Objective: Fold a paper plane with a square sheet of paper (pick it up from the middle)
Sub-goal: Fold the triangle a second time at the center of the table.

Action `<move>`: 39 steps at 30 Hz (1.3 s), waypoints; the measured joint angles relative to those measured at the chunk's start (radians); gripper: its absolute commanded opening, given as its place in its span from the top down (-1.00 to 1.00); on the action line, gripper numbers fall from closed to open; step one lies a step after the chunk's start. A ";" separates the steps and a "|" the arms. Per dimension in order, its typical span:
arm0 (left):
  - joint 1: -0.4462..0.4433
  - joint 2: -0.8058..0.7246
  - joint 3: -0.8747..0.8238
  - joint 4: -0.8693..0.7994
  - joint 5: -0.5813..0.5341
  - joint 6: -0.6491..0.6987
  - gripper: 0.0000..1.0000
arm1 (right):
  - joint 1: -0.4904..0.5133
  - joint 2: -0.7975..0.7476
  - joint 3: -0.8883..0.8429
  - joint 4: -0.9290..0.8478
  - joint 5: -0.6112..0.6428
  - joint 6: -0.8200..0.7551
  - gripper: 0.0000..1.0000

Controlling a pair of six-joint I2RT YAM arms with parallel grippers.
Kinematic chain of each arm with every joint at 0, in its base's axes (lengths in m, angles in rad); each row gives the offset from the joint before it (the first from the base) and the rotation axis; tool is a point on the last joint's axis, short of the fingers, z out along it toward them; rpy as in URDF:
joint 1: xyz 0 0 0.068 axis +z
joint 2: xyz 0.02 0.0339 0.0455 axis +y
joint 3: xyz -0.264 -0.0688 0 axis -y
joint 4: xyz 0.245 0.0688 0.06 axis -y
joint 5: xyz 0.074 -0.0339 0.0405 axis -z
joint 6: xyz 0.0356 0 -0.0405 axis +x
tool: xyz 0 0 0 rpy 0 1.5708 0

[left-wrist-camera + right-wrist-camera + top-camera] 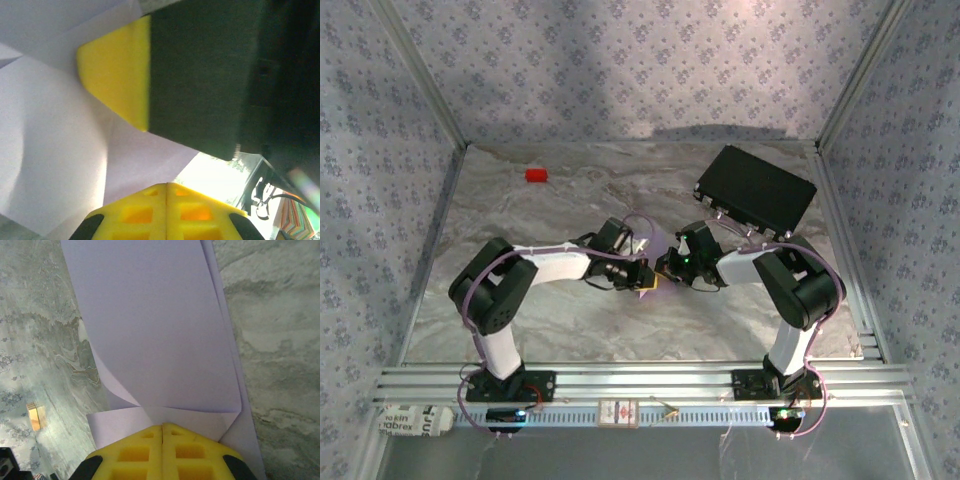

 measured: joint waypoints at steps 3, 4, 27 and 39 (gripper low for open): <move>-0.002 0.014 0.010 -0.016 -0.008 0.005 0.85 | 0.000 0.000 0.000 0.000 0.000 0.000 1.00; -0.003 0.015 0.012 -0.018 -0.011 0.008 0.85 | 0.000 0.000 0.000 0.000 0.000 0.000 1.00; -0.022 0.034 -0.014 -0.062 -0.079 0.063 0.85 | -0.004 -0.010 -0.014 0.005 0.006 0.000 1.00; -0.022 -0.011 -0.086 -0.011 -0.080 0.063 0.86 | -0.006 -0.010 -0.018 0.011 0.002 0.000 1.00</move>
